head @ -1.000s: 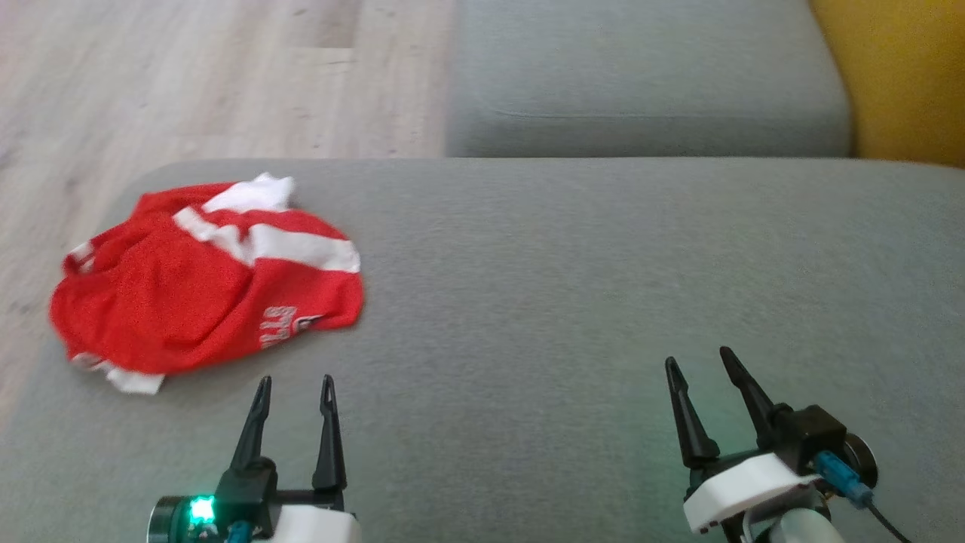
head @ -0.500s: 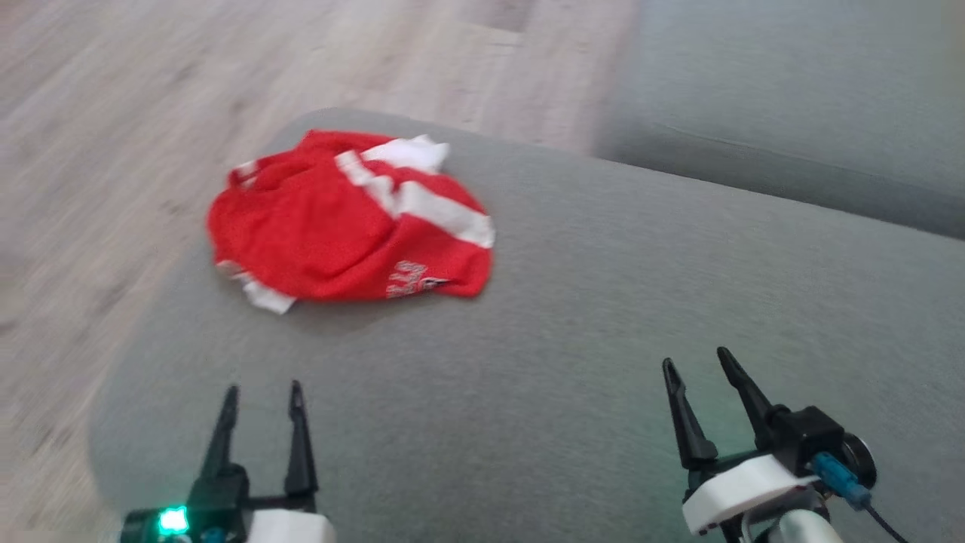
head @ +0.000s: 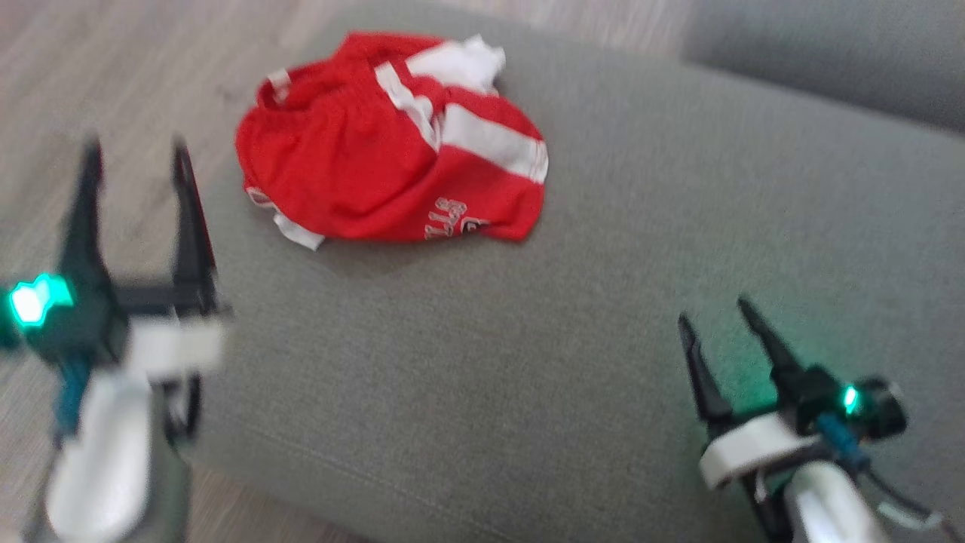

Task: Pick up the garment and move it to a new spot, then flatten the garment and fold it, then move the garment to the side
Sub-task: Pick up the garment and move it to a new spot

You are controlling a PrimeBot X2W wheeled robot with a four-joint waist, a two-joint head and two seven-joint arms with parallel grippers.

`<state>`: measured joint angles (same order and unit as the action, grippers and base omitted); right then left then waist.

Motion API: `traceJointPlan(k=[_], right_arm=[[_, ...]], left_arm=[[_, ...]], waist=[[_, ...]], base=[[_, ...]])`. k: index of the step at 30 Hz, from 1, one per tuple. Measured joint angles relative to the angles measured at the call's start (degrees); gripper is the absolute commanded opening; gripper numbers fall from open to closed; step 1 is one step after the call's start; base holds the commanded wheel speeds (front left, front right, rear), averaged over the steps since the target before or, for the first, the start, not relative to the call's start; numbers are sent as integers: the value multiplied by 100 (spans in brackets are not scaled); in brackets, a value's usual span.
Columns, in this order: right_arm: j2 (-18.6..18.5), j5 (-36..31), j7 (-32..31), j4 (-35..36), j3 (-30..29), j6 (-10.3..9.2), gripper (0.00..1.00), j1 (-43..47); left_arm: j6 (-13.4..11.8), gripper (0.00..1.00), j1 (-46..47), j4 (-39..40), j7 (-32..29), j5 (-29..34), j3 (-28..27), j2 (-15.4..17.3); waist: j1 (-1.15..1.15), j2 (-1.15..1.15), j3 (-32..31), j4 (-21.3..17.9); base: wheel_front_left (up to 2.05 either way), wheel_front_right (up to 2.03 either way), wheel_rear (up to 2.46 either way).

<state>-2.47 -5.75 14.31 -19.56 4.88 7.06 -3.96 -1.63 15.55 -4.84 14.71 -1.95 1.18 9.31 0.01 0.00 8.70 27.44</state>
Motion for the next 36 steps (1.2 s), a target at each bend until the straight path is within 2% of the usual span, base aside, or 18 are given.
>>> traceJointPlan(k=[2,5,10,13,14,17,18,21,24,26,27,28,32,36], right_arm=[[-86,-152,1,78,-53,0,100,-202],[-355,-260,5,211,-152,0,100,-422],[-719,-290,8,522,-219,0,100,-495],[-812,-289,60,797,-142,5,100,-532],[-812,-289,60,797,-142,5,100,-532],[-881,-289,68,1003,-42,5,100,-630],[-922,-289,98,1134,-4,7,100,-677],[-960,-289,125,1295,19,7,100,-749],[-1013,-288,133,1444,19,7,100,-809],[-1031,-288,137,1530,5,7,100,-837],[-1031,-288,156,1571,5,7,100,-837],[-1031,-288,178,1599,4,7,100,-836],[-1029,-288,180,1555,-22,8,100,-837],[-1017,-288,176,1363,-25,7,100,-864]], left_arm=[[231,100,642,-233,2,16,33,174],[517,100,1618,-1093,-7,30,156,307],[862,100,3266,-2737,-693,-227,604,338],[900,100,3953,-3610,-1184,-643,1029,371],[900,100,3953,-3610,-1184,-643,1029,371],[922,100,4193,-4122,-1605,-1436,1758,457],[922,100,4213,-4297,-1825,-1965,2203,561],[922,100,4216,-4450,-1916,-2552,2684,882],[922,100,4271,-4640,-1792,-2775,3048,1229],[922,100,4341,-4734,-1680,-2902,3268,1318],[922,42,4372,-4740,-1634,-3004,3399,1321],[922,0,4399,-4726,-1581,-3096,3559,1321],[922,0,4489,-4652,-1290,-3337,4099,1396],[922,0,4696,-4566,-961,-3455,4526,1674]], waist=[[0,0,275,-26],[1,0,675,-72],[2,0,1285,-148],[1,0,1575,-228],[1,0,1575,-228],[0,0,1782,-375],[-1,0,1911,-473],[-1,0,2082,-626],[-1,0,2247,-746],[-1,0,2342,-795],[-1,0,2379,-811],[-1,0,2404,-821],[-1,0,2361,-785],[0,0,2202,-758]], base=[[0,0,0],[0,0,0],[0,0,0],[0,0,0],[0,0,0],[0,0,0],[0,0,0],[0,0,0],[0,0,0],[0,0,0],[0,0,0],[0,0,0],[0,0,0],[0,0,0]])
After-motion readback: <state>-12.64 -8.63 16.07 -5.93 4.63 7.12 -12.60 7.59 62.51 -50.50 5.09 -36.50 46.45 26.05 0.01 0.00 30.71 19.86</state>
